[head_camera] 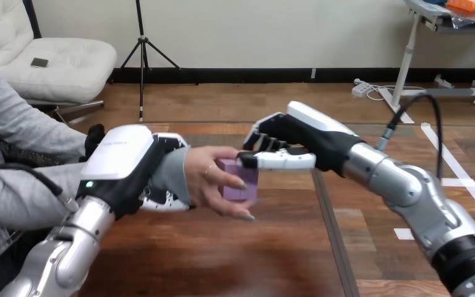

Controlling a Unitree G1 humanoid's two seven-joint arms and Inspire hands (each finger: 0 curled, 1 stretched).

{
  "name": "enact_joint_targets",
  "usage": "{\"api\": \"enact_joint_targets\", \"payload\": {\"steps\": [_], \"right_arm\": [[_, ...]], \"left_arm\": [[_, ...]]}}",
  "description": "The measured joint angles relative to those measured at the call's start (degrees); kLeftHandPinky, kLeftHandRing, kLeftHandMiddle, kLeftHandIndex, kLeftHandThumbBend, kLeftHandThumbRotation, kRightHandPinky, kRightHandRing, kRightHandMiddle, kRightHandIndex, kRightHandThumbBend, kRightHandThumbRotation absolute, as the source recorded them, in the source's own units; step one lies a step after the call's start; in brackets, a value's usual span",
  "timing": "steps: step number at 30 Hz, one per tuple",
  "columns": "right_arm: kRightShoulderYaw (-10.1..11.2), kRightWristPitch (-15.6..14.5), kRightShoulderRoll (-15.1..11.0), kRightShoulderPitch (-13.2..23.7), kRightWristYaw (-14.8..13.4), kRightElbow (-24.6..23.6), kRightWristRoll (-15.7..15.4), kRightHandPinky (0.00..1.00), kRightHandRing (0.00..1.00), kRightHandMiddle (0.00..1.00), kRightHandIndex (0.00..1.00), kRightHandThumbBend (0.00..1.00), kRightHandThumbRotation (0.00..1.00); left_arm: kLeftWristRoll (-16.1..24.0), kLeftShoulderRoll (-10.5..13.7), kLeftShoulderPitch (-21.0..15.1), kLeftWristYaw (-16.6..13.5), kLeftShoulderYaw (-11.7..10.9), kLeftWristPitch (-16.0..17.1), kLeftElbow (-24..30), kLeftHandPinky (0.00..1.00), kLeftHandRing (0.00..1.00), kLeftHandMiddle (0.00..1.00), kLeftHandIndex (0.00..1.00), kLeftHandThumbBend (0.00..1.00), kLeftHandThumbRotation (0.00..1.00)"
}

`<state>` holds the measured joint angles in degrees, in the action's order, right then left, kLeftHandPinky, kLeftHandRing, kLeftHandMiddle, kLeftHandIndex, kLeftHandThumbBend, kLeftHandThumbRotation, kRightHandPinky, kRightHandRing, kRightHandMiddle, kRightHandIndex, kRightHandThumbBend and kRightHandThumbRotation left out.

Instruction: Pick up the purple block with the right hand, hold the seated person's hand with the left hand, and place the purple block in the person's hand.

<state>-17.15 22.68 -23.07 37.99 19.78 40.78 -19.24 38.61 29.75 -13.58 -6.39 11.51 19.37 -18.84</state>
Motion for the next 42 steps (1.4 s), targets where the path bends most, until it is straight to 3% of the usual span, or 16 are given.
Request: {"api": "enact_joint_targets", "payload": {"steps": [9, 23, 36, 42], "right_arm": [[1.3, 0.36, -1.92, -1.07, -0.01, 0.0, 0.35, 0.4, 0.45, 0.47, 0.56, 0.78, 0.92], [3.34, 1.16, -4.1, -3.07, -0.02, -0.34, 1.45, 0.54, 0.56, 0.58, 0.59, 0.8, 0.96], [7.05, 1.0, -4.7, -8.14, 0.15, -5.36, 5.63, 0.54, 0.55, 0.58, 0.6, 0.78, 0.97], [9.0, 1.01, -4.68, -11.34, 0.13, -7.81, 7.93, 0.56, 0.57, 0.59, 0.61, 0.77, 0.99]], "left_arm": [[-1.0, 0.6, 2.1, 0.11, -0.76, 0.06, 1.12, 0.46, 0.56, 0.6, 0.59, 0.77, 0.12], [-3.12, 1.38, 5.54, 0.35, -2.41, 0.11, 3.81, 0.51, 0.62, 0.65, 0.62, 0.77, 0.13], [-12.85, 1.02, 11.57, 3.09, -6.09, 1.05, 8.14, 0.57, 0.69, 0.7, 0.67, 0.73, 0.12], [-15.92, 0.76, 14.57, 3.7, -7.87, 1.85, 10.74, 0.59, 0.72, 0.74, 0.71, 0.74, 0.27]]}}
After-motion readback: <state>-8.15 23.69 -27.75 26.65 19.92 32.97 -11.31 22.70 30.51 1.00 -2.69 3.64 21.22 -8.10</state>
